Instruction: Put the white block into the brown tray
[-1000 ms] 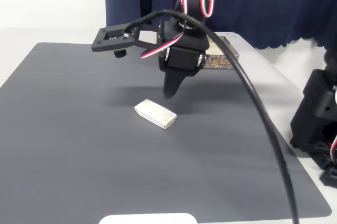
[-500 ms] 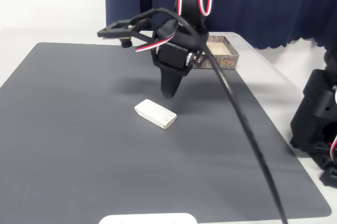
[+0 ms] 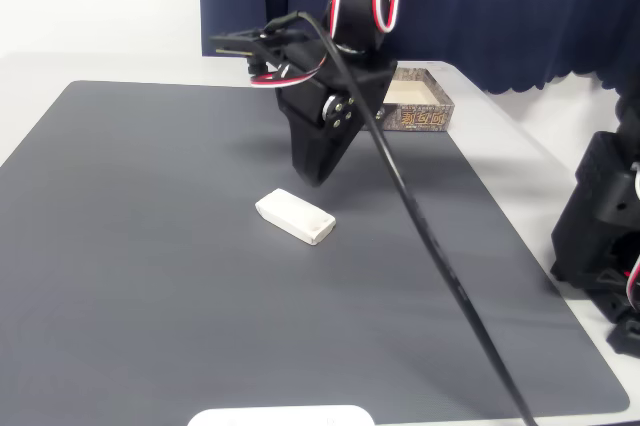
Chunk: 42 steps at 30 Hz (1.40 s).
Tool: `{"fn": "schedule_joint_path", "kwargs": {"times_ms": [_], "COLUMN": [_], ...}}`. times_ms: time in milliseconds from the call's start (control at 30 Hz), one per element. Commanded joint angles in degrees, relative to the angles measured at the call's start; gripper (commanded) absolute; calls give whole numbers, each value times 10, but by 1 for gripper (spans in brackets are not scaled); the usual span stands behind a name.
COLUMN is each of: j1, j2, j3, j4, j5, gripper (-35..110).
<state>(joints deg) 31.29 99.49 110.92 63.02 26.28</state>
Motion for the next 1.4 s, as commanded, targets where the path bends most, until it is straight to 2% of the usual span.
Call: {"fn": "schedule_joint_path", "kwargs": {"times_ms": [0,400,700,933,1367], "j1": [7,23,25,23,15], "j2": [5,4,-3,-13,-53], "j3": [-12,-10,-7,-18,-69], "j4": [-3,-2,12,54,55], "j5": [5,-88,-91,-78,-92], "gripper": [18,31,39,40,40]}}
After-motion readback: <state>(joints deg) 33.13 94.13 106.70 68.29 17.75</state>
